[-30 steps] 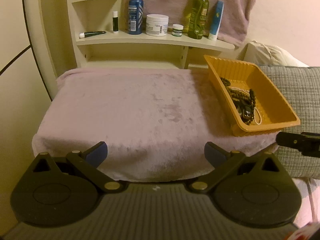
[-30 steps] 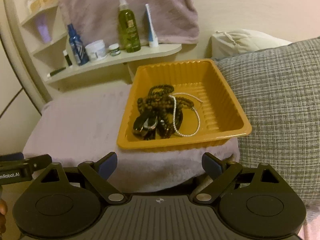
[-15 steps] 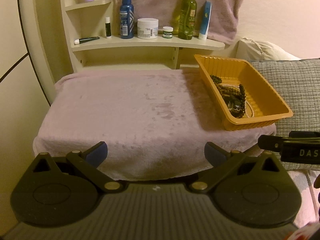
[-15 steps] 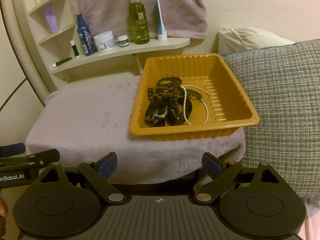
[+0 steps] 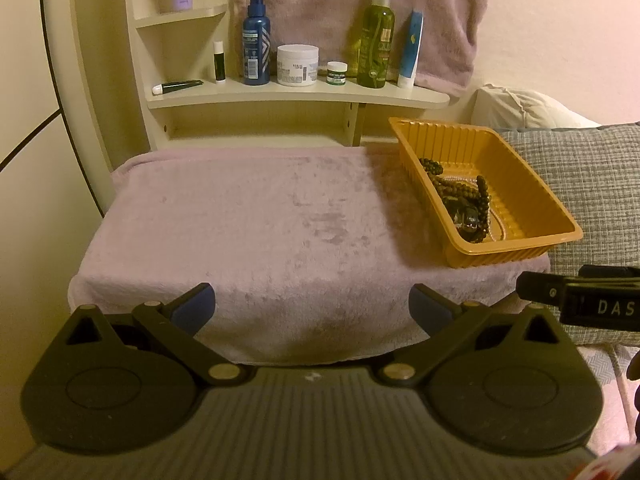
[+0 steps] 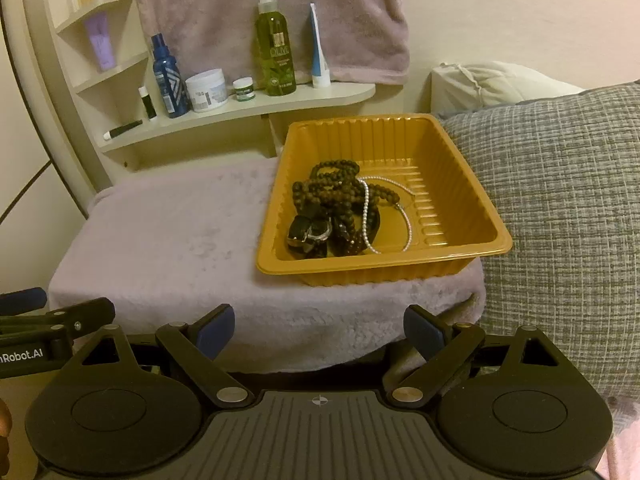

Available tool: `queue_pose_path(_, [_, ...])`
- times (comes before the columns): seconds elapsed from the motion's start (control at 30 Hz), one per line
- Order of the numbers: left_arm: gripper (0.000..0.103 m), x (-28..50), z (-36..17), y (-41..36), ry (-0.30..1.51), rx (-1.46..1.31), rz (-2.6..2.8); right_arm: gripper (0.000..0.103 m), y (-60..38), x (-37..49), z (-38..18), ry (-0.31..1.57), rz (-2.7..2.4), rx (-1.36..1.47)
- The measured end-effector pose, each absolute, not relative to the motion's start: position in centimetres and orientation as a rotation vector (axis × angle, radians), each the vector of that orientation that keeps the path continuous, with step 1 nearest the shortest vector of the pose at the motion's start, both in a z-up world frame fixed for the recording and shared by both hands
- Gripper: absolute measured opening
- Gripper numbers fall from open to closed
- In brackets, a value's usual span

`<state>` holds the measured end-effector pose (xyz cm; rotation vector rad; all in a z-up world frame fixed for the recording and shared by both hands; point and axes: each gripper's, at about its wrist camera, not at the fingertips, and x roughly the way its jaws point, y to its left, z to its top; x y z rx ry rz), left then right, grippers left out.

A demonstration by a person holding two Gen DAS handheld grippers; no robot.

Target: Organize jewelry

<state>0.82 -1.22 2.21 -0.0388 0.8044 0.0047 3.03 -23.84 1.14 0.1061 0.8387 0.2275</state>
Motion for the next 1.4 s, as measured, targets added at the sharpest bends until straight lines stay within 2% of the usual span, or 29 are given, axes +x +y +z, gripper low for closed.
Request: queue_pose_path(1.4, [0.103,0.61,2.42,-1.33,0.791,-0.038,0.006,0.091,-23.50,2.73,1.37,0.822,0.238,0.111])
